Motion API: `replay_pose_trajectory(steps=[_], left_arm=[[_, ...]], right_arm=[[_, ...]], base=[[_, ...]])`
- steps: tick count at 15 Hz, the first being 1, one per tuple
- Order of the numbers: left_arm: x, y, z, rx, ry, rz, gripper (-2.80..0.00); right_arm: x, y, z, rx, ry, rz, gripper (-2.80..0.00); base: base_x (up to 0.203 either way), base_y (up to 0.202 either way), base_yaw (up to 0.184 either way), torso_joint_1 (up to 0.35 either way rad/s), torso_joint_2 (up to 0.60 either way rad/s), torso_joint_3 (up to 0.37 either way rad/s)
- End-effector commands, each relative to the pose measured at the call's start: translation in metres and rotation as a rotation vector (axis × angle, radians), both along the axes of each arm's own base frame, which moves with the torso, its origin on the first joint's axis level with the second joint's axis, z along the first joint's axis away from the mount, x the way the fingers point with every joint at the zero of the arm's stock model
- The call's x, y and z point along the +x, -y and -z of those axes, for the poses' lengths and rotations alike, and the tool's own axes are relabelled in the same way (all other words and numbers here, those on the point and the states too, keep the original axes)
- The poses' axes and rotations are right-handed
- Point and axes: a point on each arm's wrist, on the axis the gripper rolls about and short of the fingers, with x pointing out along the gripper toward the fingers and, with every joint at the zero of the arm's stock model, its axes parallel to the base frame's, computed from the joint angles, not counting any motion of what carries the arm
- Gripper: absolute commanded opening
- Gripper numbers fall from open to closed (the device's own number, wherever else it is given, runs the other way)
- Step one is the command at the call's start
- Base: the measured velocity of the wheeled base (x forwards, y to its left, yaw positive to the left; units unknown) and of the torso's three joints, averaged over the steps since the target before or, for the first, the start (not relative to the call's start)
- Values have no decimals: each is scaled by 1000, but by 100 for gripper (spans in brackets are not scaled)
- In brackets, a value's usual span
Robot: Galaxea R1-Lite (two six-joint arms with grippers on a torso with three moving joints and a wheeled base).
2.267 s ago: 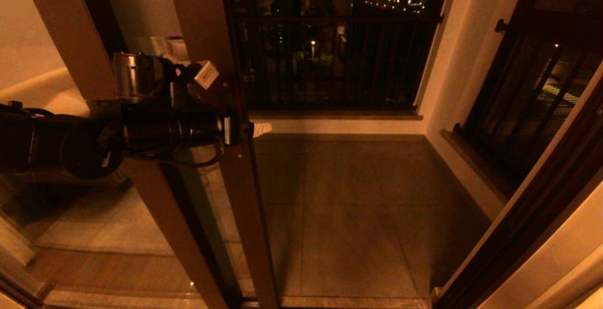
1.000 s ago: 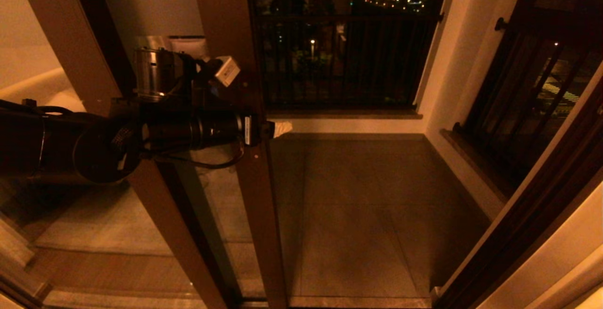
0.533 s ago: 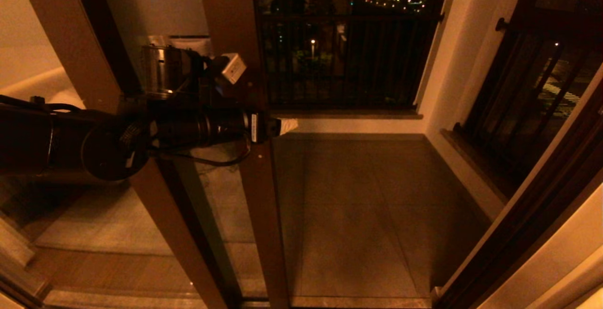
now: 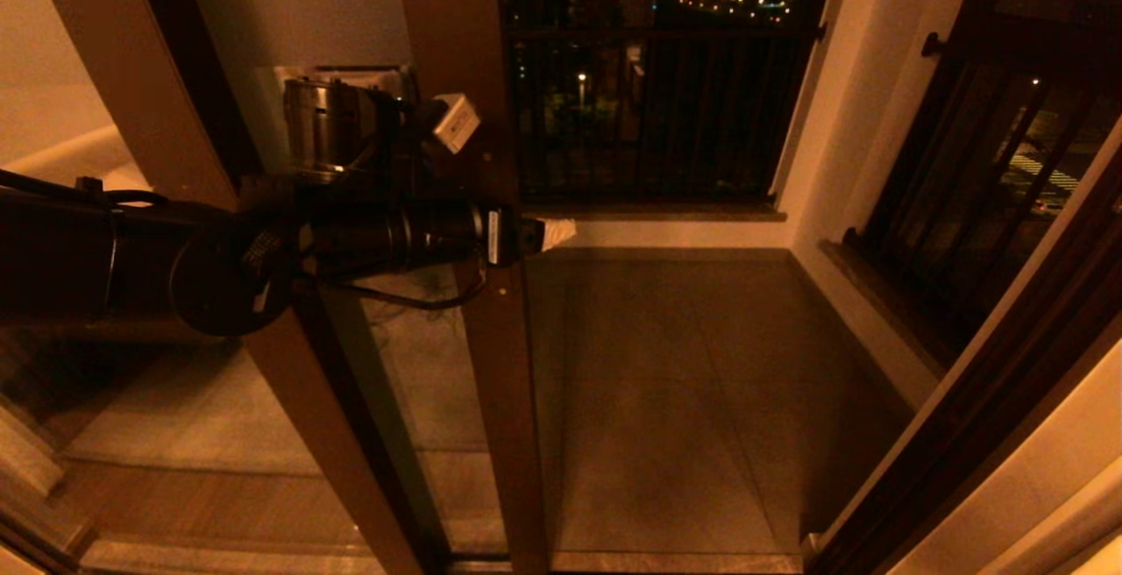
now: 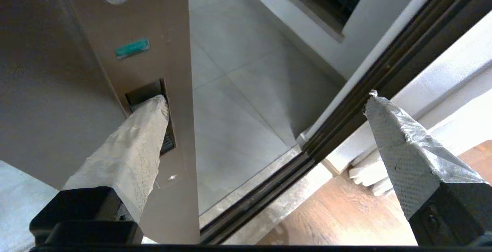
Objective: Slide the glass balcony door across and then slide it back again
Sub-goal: Close the slid door
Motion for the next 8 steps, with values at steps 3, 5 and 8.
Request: replay_pose_trajectory(steps=[3, 5, 8], left_arm=[[2, 9, 5, 9, -7, -5, 0], [2, 15, 4, 8, -3, 2, 0], [2, 24, 5, 8, 0, 16, 0]], right_arm=[[0, 0, 0, -1, -1, -1, -280], [0, 0, 0, -1, -1, -1, -280], [0, 0, 0, -1, -1, -1, -280]], base=[[0, 0, 0, 0, 0, 0], [0, 0, 0, 0, 0, 0], [0, 0, 0, 0, 0, 0]])
